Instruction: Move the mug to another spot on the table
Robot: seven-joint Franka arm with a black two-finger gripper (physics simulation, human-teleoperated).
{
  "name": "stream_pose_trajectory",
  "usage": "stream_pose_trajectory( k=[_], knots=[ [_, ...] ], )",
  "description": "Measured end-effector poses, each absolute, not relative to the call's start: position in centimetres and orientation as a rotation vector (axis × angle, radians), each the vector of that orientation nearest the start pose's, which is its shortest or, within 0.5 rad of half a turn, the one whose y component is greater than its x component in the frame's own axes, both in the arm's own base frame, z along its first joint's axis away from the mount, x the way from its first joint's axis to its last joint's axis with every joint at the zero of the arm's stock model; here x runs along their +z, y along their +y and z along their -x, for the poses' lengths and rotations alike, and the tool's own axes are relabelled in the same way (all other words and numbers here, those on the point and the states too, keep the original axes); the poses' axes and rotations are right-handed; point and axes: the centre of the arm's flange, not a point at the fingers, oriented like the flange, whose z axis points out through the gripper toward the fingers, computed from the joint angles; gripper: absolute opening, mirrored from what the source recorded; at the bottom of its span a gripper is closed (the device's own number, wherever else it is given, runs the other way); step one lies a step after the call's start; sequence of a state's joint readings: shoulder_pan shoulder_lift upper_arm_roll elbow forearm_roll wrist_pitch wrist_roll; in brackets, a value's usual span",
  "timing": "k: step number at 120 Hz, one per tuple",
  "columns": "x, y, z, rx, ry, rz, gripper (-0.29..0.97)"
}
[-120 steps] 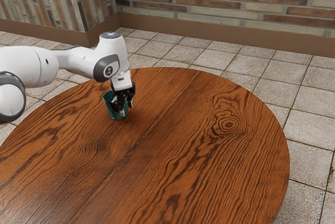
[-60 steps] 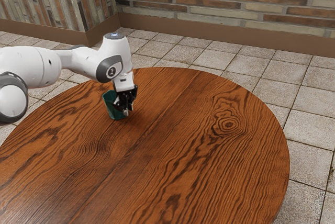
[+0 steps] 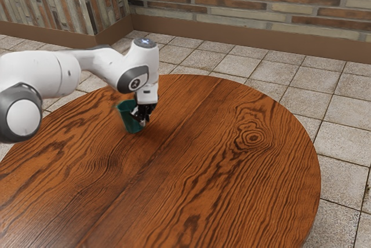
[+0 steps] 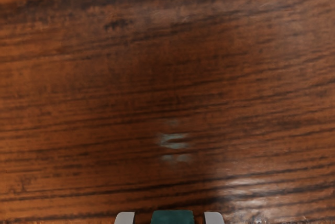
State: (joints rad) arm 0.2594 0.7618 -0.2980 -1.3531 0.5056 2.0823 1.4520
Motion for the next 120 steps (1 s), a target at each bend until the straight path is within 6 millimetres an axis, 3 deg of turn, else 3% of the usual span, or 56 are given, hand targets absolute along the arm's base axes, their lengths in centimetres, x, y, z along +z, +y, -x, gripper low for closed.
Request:
stream_pose_trajectory(
  k=[12, 30, 47, 56, 120],
  knots=[
    [30.3, 1.8, -73.9, 0.206, 2.176, 1.945, 0.05],
    [31.8, -4.3, -73.7, 0.175, 2.216, 1.866, 0.05],
    [32.7, -11.3, -73.0, 0.165, 2.252, 1.762, 0.05],
    [32.9, -13.4, -72.4, 0.165, 2.264, 1.728, 0.05],
    [33.1, -12.5, -64.6, 0.148, 2.315, 1.324, -0.01]
  ],
)
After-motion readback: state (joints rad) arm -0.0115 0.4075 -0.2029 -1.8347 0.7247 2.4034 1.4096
